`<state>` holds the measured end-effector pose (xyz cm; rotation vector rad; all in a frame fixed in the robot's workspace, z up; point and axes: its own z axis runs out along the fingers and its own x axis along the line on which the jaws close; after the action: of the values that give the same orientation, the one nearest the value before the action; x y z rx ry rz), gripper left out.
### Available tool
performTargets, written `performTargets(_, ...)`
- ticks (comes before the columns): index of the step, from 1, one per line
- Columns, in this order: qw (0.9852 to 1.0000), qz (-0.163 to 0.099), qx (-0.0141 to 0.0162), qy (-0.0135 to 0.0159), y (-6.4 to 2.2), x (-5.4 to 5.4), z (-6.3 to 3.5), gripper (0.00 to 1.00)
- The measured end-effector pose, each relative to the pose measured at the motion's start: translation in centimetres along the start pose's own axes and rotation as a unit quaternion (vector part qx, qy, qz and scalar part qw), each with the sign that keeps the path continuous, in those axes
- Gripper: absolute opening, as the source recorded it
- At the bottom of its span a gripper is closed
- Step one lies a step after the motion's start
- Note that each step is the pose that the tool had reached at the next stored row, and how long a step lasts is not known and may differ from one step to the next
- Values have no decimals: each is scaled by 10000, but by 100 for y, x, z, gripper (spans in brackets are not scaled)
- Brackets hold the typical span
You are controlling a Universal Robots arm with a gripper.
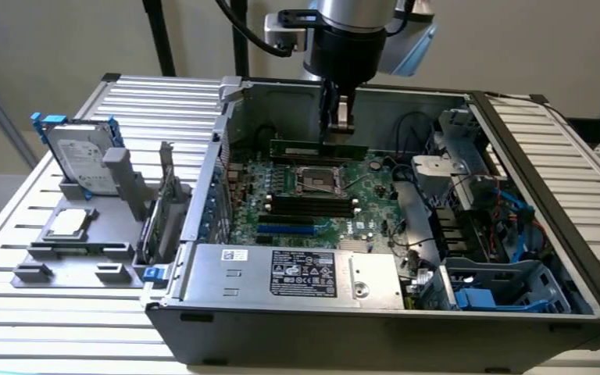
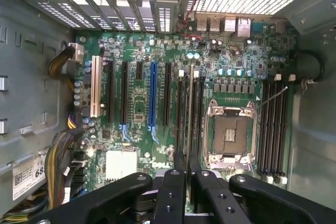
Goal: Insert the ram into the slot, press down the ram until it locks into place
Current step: 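Insert the ram into the slot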
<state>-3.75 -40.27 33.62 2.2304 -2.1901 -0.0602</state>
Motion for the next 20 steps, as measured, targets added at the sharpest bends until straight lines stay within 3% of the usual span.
performTargets(20,10000,19,1,-1,-83,7,361,13)
